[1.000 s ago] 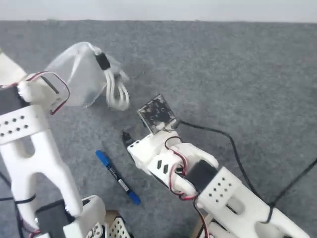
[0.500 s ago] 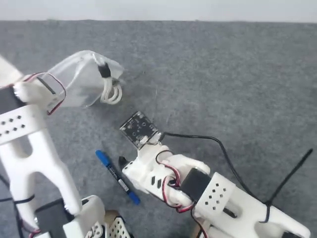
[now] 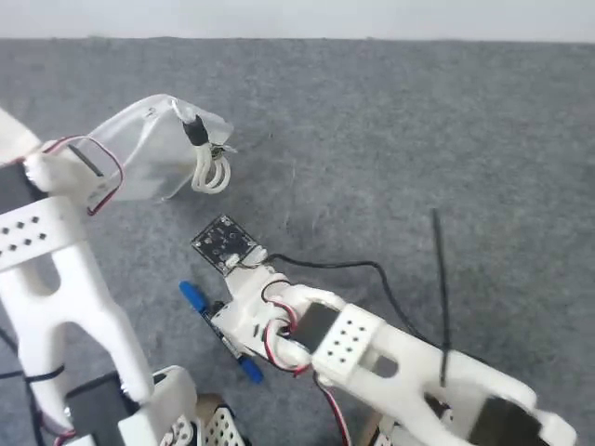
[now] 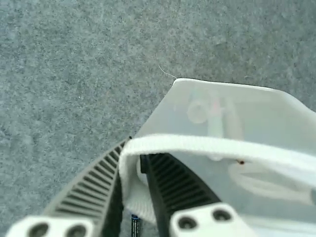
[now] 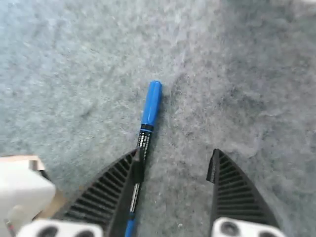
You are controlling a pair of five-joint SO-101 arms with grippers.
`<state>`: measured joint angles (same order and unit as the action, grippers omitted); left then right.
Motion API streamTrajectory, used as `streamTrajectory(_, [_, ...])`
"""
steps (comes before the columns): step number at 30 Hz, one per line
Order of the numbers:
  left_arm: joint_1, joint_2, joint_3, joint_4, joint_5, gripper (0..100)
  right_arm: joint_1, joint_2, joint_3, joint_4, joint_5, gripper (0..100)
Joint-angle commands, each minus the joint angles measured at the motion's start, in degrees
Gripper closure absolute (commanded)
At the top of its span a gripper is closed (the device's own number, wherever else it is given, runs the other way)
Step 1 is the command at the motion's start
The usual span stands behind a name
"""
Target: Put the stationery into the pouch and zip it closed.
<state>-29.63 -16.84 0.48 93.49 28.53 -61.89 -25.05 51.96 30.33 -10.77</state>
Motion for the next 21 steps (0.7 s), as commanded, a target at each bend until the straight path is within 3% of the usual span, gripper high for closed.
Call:
streamTrajectory(1, [-0.7,0.0,-1.3,-0.9,-0.5,99,-1.4,2.2,-2.5,-5.9,-0.2,79.4])
streamTrajectory(9, [-0.6,0.0,-1.5,-1.2,-0.5,99,-4.4,6.5,-2.5,-15.3,-0.1,79.4])
streamTrajectory(12, [-0.5,0.0,-1.5,-1.2,-0.5,99,-4.4,10.3,-2.8,-17.9,3.5,79.4])
streamTrajectory(21, [-0.5,0.0,-1.4,-1.2,-0.5,99,-4.1,25.6,-12.0,-17.9,4.0,79.4])
